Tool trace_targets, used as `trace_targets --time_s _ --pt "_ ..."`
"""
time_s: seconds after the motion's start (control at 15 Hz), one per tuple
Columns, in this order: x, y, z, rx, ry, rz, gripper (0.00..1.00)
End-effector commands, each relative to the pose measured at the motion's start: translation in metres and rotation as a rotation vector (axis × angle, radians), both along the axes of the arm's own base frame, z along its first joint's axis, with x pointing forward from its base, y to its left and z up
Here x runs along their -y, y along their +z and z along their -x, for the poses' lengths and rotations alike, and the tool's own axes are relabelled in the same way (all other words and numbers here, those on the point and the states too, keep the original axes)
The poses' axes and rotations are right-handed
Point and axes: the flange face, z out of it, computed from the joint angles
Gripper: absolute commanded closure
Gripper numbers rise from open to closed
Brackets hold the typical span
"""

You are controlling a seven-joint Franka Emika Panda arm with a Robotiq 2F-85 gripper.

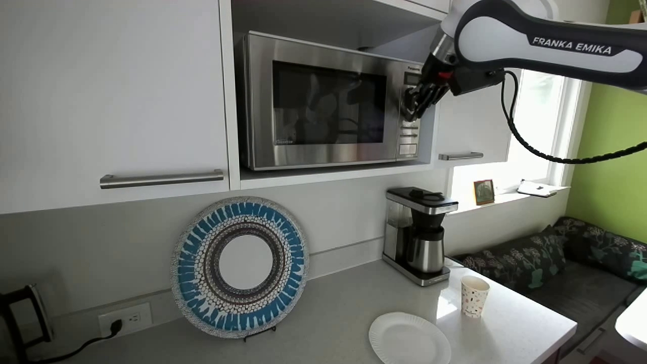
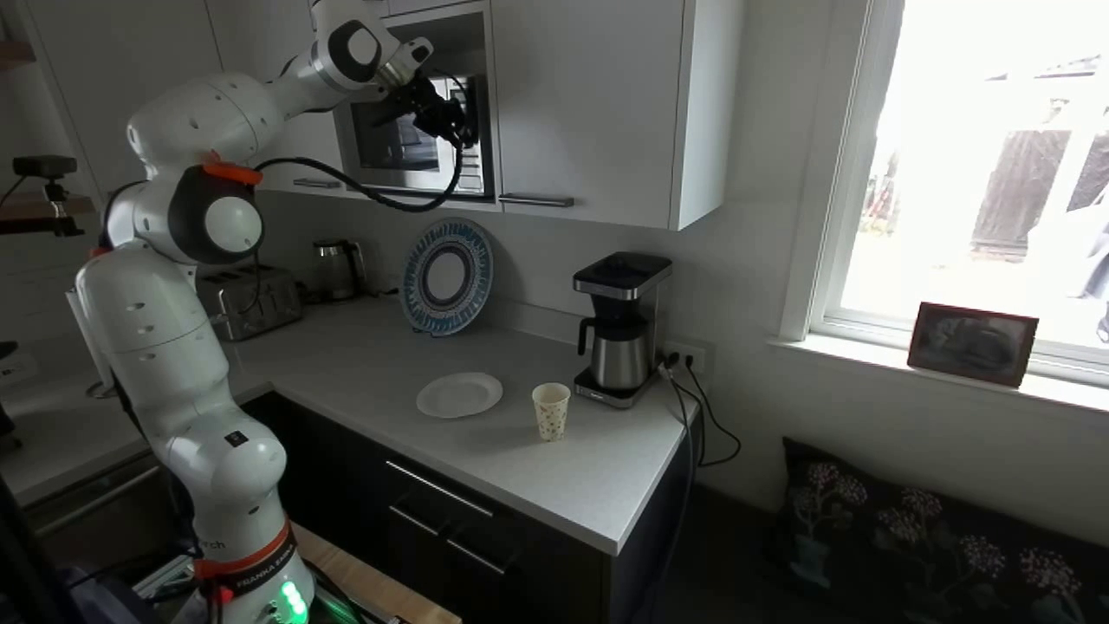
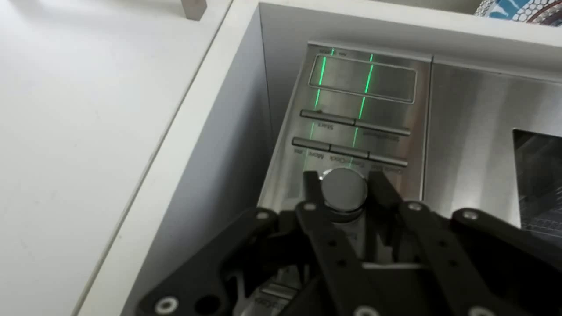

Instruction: Close the microwave and turn the knob

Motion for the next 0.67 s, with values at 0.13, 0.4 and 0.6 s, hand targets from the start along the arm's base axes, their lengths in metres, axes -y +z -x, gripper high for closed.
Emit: trace_targets --time_s 0.13,0.4,0.6 --pt "0.016 -0.002 0.002 0.044 -0.115 -0.178 0.92" --pt "0.030 -0.001 0.006 0.102 -0.187 -0.313 0.92" --pt "0.036 -0.003 0.009 0.140 -0.236 -0.416 0.92"
